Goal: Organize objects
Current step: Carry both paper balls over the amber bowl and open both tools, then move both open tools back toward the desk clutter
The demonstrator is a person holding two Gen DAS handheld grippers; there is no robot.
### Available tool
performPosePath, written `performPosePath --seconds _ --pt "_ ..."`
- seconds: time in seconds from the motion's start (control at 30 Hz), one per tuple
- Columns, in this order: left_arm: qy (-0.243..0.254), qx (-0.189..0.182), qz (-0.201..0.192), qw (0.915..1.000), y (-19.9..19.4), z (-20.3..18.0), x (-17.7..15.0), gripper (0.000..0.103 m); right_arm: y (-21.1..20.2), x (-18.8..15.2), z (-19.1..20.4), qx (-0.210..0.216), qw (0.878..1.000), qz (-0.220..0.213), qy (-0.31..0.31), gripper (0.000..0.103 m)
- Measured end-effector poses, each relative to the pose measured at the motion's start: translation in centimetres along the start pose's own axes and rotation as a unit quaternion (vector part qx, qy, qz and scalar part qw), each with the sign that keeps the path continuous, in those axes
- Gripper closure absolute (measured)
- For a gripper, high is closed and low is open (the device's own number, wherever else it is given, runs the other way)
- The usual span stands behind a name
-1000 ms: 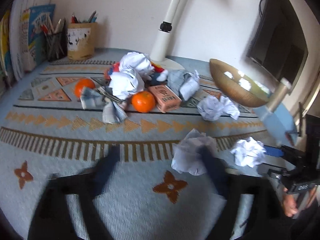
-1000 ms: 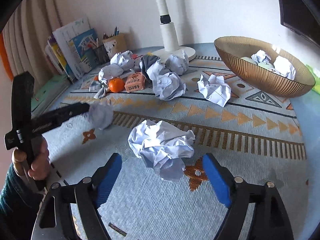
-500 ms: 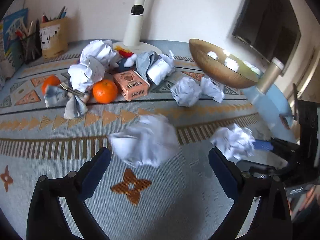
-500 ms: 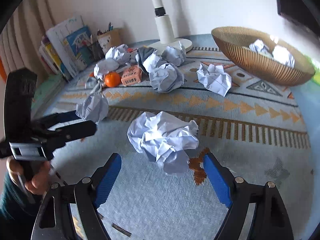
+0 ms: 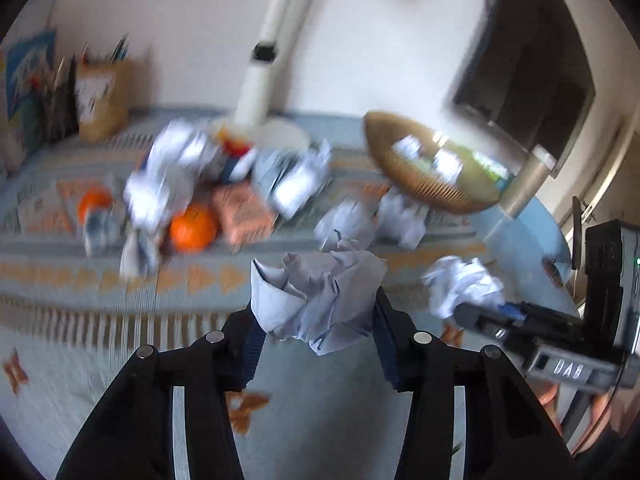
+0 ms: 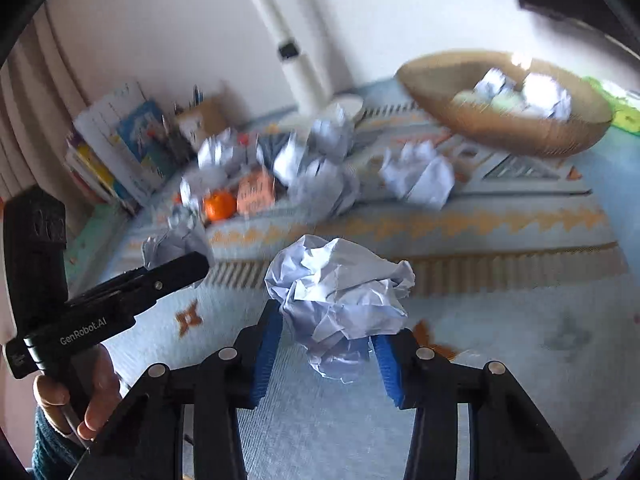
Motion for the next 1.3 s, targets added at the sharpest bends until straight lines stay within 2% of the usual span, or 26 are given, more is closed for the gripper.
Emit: performPosePath --seconds 0.13,0.23,0.3,0.37,0.5,0.57,0.6,0.63,0.67,0.7,0.77,0.87,1.0,1.07,1.13,1.2,1.27,1.3 --pt "0.038 -0.012 -0.029 0.9988 -0.8 -4.2 5.9 0.058 -5.7 3.1 -3.8 -0.025 0.998 -0.055 0.026 0.06" --pt "0.055 -0.025 -0.051 0.9969 -0.1 -8.0 11.2 0.058 -10.7 6.8 -6.7 -0.058 0.991 -0.11 0.052 0.059" --pt "0.066 -0.026 -0.054 0.996 1.1 -10.0 13.4 0.058 -13.2 9.4 -8.5 -0.09 0.983 -0.144 0.068 0.059" --pt "0.076 -0.035 -0.051 0.9952 2.8 -11.8 15.2 0.058 -14.0 11.3 -9.6 -0.114 0.978 -0.156 0.074 0.059" --pt "0.074 -0.042 -0.046 0.9953 5.9 -13.4 17.0 0.058 -13.7 13.7 -10.8 -0.149 0.974 -0.153 0.076 0.058" --pt "0.076 -0.03 -0.051 0.9954 7.3 -14.1 17.8 0.049 -12.8 14.7 -11.8 -0.15 0.975 -0.142 0.084 0.057" --pt "0.073 -0.022 -0.064 0.9951 7.6 -14.0 17.9 0.033 -12.1 15.4 -12.2 -0.146 0.976 -0.137 0.086 0.055" --pt "0.063 -0.013 -0.083 0.9945 8.0 -13.6 18.2 0.01 -11.2 16.2 -12.7 -0.135 0.979 -0.129 0.082 0.047" --pt "0.051 -0.01 -0.086 0.995 8.3 -13.0 18.2 0.004 -10.5 16.7 -13.1 -0.123 0.982 -0.123 0.078 0.037" --pt "0.043 -0.013 -0.082 0.9956 8.4 -12.5 18.2 0.003 -9.9 17.0 -13.6 -0.112 0.983 -0.12 0.078 0.036" --pt "0.033 -0.041 -0.066 0.9965 8.2 -11.0 17.5 0.004 -9.2 16.9 -14.7 -0.117 0.983 -0.111 0.083 0.036" --pt "0.014 -0.053 -0.073 0.9959 6.2 -9.0 15.9 0.003 -8.8 15.0 -15.7 -0.113 0.985 -0.095 0.092 0.036" --pt "0.009 -0.034 -0.091 0.9952 1.5 -6.3 12.7 0.003 -8.7 12.2 -15.1 -0.082 0.989 -0.078 0.096 0.036" --pt "0.014 -0.001 -0.109 0.994 -1.8 -4.8 10.3 0.003 -9.1 11.3 -13.4 -0.064 0.991 -0.081 0.084 0.036" --pt "0.009 0.049 -0.128 0.9905 -5.0 -2.9 8.1 0.001 -9.9 10.7 -11.1 -0.059 0.992 -0.093 0.065 0.034" --pt "0.0 0.085 -0.142 0.9861 -7.2 -1.2 6.2 0.0 -10.3 10.2 -8.0 -0.054 0.992 -0.105 0.041 0.026" --pt "-0.024 0.124 -0.15 0.9807 -8.9 1.1 4.0 0.0 -10.2 9.5 -5.3 -0.04 0.992 -0.118 0.024 0.007" --pt "-0.038 0.133 -0.15 0.979 -9.3 2.3 3.1 0.0 -10.0 9.0 -4.0 -0.036 0.991 -0.125 0.02 0.005"
Point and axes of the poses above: each gripper's, at about its wrist camera, not at the fingertips, and y roughly the way its jaws point, z to its left, x to its top, the point moved 3 cm from there along y, roughly the way its jaws point, and after that the axes turned 12 degrees about z, right-handed, at the moved point
